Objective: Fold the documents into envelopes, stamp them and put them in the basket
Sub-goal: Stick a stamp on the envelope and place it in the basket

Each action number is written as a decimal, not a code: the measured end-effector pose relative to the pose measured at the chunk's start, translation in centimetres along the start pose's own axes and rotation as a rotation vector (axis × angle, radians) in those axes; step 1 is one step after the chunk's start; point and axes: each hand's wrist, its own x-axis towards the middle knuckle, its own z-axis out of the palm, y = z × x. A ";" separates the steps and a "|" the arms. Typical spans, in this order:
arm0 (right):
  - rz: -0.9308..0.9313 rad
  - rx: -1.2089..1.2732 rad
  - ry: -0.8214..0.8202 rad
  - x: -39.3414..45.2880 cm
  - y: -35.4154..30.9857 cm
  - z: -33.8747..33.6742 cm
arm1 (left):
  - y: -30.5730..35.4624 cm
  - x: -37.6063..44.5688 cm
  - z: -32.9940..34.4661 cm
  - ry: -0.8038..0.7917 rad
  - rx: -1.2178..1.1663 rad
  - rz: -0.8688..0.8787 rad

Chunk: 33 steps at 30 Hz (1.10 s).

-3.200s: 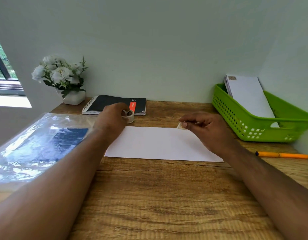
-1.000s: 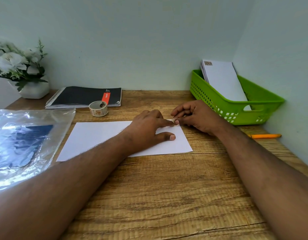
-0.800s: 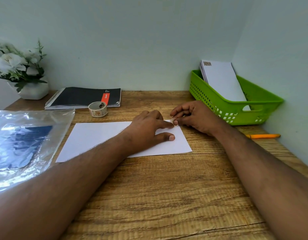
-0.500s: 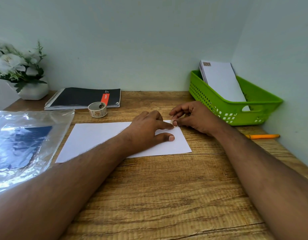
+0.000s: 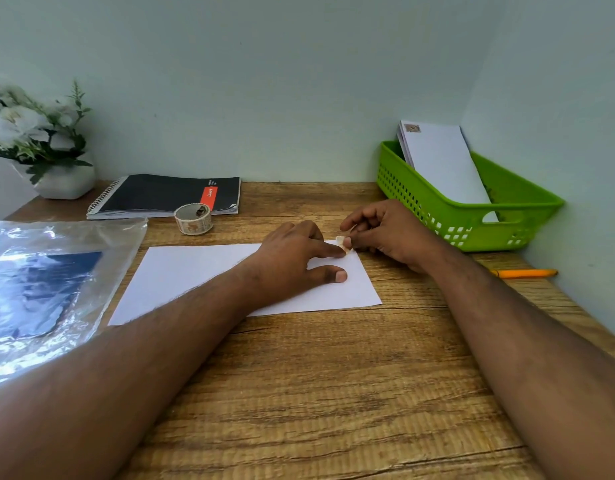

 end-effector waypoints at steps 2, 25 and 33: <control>0.016 0.003 0.000 0.1 -0.1 0.0 | 0.0 0.0 0.0 -0.001 0.006 0.001; 0.068 -0.306 0.219 1.1 0.2 1.4 | -0.1 0.1 0.0 -0.008 -0.005 0.014; 0.069 -0.225 0.239 1.1 0.6 1.2 | 0.0 0.2 0.1 0.007 0.031 -0.017</control>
